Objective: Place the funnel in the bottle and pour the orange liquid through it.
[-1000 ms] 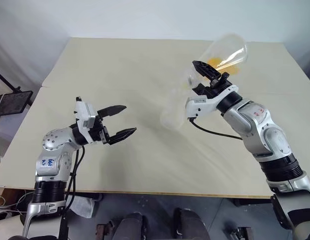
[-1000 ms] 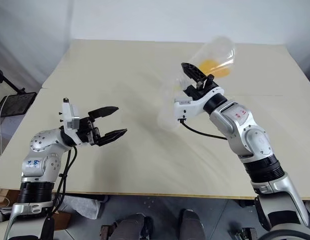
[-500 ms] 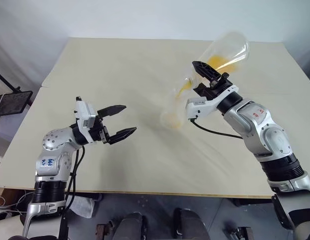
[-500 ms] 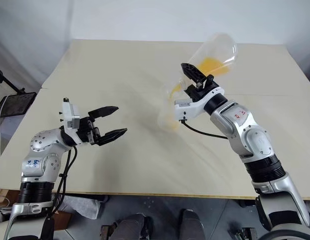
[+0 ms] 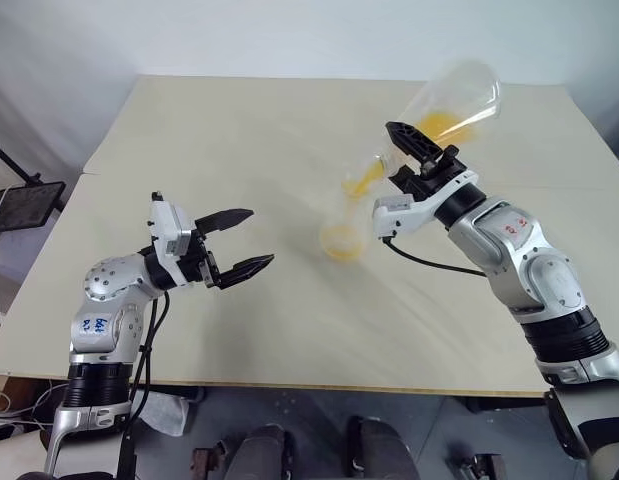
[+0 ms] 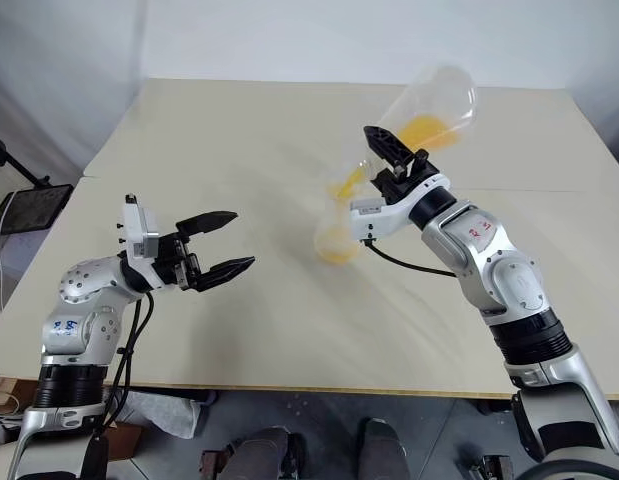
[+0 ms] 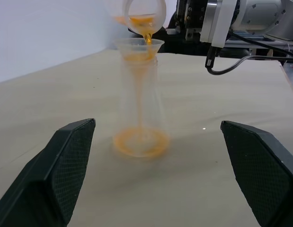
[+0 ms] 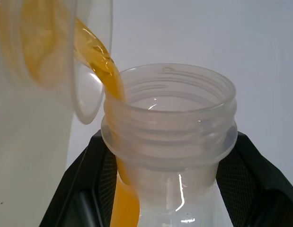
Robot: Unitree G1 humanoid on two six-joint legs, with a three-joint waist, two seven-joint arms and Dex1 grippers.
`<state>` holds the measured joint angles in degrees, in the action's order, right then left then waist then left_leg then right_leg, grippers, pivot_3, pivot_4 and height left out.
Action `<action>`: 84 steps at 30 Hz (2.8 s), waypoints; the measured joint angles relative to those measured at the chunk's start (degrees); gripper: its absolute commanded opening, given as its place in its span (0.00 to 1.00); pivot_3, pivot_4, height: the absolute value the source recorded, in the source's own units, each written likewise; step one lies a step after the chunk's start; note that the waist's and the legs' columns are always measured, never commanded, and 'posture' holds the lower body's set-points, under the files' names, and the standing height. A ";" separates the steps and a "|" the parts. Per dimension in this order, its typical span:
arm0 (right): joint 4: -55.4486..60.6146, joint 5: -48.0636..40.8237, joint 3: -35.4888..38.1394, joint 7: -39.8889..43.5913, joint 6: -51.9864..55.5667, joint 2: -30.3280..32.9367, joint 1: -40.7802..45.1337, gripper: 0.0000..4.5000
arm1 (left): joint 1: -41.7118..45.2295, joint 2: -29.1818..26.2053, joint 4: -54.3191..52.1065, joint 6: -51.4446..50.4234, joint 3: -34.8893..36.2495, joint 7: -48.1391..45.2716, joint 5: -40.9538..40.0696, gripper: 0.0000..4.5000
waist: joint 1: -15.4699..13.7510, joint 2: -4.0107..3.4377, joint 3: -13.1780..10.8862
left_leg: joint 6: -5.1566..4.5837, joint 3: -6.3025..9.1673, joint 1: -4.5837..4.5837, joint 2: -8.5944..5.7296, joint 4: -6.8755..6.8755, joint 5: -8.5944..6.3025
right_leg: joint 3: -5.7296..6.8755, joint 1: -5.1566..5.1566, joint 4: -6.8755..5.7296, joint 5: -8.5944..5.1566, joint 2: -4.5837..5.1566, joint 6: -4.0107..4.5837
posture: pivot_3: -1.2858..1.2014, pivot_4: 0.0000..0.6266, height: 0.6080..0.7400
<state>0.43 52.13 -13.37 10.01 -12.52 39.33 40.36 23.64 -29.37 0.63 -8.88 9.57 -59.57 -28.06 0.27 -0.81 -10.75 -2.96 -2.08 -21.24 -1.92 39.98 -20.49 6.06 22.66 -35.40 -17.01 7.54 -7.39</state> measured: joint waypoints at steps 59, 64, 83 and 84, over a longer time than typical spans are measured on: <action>-3.16 2.94 -0.48 -3.45 -3.95 0.24 2.11 0.55 | -2.53 0.13 -2.48 -0.03 0.07 2.63 -0.83 1.00 | 0.06 0.00 0.00 | 0.03 0.00 0.00 0.02 -0.02 0.01 | 0.00 -0.01 0.04 0.00 -0.02 0.00 | 0.52 0.24 1.00; -3.17 3.47 -0.48 -4.12 -4.08 0.25 2.11 0.55 | -2.54 0.15 -2.48 -0.03 0.07 3.10 -0.83 1.00 | 0.05 0.00 0.00 | 0.03 0.00 0.00 0.02 -0.02 0.01 | 0.00 -0.01 0.04 0.00 -0.02 0.00 | 0.52 0.24 1.00; -5.30 4.73 -0.48 -5.73 -5.18 0.34 3.43 0.55 | -2.53 0.48 -2.48 0.16 0.07 3.62 -0.83 1.00 | 0.06 0.00 0.00 | 0.03 0.00 0.00 0.03 -0.02 0.01 | 0.00 -0.01 0.05 0.00 -0.03 0.00 | 0.52 0.24 1.00; -5.31 4.73 -0.48 -5.73 -5.20 0.34 3.43 0.55 | -2.53 0.48 -2.48 0.17 0.07 3.64 -0.83 1.00 | 0.08 0.00 0.00 | 0.03 0.00 0.00 0.03 -0.02 0.01 | 0.00 -0.01 0.05 0.00 -0.03 0.00 | 0.52 0.24 1.00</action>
<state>-4.88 56.87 -13.85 4.29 -17.73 39.67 43.79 21.11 -28.89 -1.85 -8.71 9.63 -55.94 -28.90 0.34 -0.81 -10.75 -2.93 -2.09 -21.24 -1.89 39.96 -20.48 6.06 22.66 -35.36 -17.01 7.51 -7.39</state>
